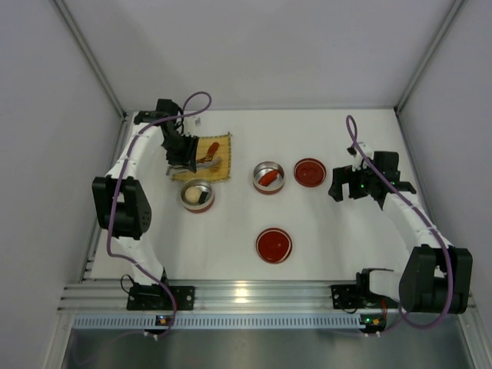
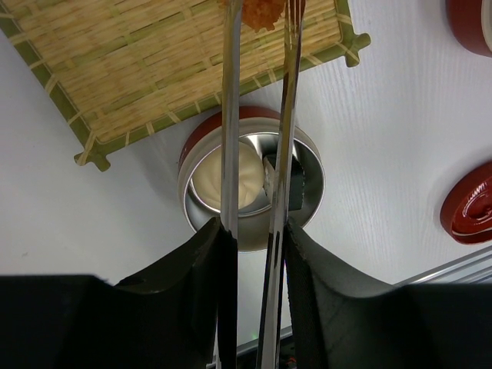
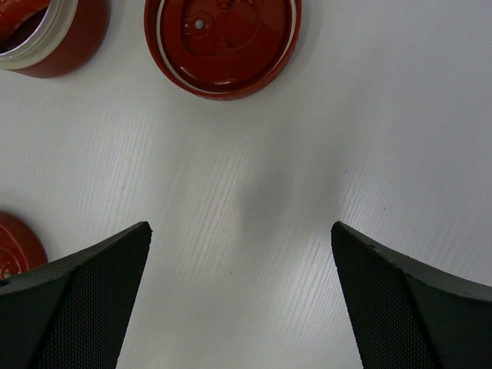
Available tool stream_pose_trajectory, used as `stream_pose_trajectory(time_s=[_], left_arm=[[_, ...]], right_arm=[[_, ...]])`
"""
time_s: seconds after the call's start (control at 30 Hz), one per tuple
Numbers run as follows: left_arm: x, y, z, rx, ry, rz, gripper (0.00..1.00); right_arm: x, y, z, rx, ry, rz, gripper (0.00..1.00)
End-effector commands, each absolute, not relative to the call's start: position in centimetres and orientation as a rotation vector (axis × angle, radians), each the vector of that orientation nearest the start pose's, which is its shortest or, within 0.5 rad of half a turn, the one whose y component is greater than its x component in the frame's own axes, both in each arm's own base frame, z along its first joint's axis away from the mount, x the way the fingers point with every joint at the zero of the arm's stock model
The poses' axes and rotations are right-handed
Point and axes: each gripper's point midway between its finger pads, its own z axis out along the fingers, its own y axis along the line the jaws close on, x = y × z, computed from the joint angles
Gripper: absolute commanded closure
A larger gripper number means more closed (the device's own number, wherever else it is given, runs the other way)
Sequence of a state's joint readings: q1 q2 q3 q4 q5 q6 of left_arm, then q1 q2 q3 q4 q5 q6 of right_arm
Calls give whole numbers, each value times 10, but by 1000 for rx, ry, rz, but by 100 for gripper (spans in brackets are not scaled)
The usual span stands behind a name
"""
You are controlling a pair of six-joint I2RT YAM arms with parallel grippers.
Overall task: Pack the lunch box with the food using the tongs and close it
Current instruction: Pick up the fake food from the plate, then place the fake food in the packing box.
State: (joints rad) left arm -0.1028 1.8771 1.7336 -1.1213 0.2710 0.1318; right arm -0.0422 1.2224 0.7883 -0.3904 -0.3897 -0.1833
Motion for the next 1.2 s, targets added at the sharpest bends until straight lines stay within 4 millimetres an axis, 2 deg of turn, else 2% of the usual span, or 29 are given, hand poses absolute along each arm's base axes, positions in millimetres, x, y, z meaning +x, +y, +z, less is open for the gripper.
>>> stream_pose_trajectory(time_s=[0.0, 0.13, 0.3, 0.57, 0.67, 0.8, 0.9, 1.13, 1.17], left_arm=[[391, -82, 158, 382, 2724, -365, 64], [389, -82, 162, 385, 2720, -369, 73], [391, -83, 187, 398, 2637, -357, 87], [389, -81, 212, 433, 2545, -332, 99], [387, -83, 221, 472, 2505, -341, 100], [376, -99, 236, 574, 2439, -431, 100], [362, -121, 245, 695, 2385, -470, 100], [330, -182, 243, 883, 2339, -688, 100], [327, -189, 238, 896, 2353, -723, 100]], right_arm=[[322, 49, 128, -373, 2273, 349, 1], [322, 48, 128, -372, 2272, 346, 1], [321, 49, 128, -369, 2273, 350, 1], [322, 49, 129, -368, 2269, 350, 1], [321, 49, 129, -370, 2270, 351, 1], [322, 49, 129, -370, 2270, 351, 1], [322, 49, 128, -369, 2274, 355, 1], [321, 49, 128, -367, 2275, 356, 1], [321, 49, 129, -369, 2272, 354, 1]])
